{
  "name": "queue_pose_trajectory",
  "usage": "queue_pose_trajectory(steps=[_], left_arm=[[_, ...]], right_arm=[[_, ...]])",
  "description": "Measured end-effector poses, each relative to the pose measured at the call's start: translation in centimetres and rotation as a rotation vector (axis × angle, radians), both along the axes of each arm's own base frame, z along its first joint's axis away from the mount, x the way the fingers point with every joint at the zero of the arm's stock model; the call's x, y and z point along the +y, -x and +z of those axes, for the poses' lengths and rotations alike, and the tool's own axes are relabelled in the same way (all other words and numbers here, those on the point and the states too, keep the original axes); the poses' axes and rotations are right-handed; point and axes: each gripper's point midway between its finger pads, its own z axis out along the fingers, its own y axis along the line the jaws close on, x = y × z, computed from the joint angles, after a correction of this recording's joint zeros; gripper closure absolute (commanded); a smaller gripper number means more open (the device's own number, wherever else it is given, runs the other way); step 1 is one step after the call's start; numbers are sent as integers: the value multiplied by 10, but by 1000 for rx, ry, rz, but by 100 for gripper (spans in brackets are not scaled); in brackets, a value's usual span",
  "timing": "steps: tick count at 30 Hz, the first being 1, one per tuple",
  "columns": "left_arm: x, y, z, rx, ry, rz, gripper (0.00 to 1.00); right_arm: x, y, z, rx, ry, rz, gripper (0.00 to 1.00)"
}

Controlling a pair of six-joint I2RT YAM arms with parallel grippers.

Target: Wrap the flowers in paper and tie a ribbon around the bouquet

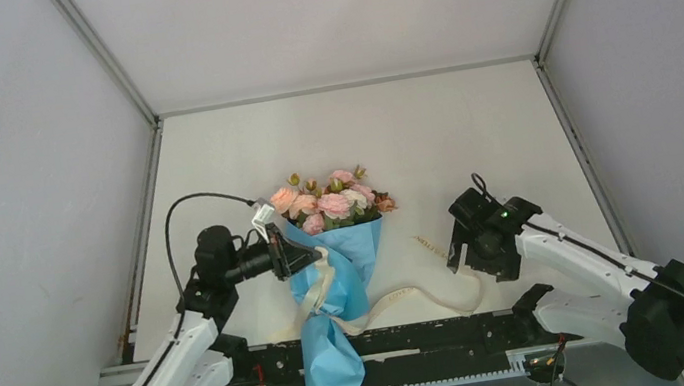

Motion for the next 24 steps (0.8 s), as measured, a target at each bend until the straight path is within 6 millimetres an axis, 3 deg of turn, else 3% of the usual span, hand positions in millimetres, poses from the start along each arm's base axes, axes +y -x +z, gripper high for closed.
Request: queue_pose_trajectory(steps=[2,7,11,12,16,19,24], left_arm=[[2,-8,-13,38,-11,57,100],[12,-33,-54,167,-75,232,100],[15,-50,-70,189,-111,299,100],[14,-53,-73,192,-119,307,100],[6,-71,-84,217,-152,302,100],[-9,-100,-79,197,-161,281,100],[-44,-164,-47,61,-140,236,100]], right_arm=[[2,2,-9,28,-33,-19,7],[13,19,-43,145,-98,-1,56],[10,20,-44,181,-98,-2,83],[11,19,-44,187,-112,-6,98],[16,9,-44,210,-183,-22,100],[13,-23,-40,162,-206,-43,100],[1,-137,6,-104,-235,-30,100]])
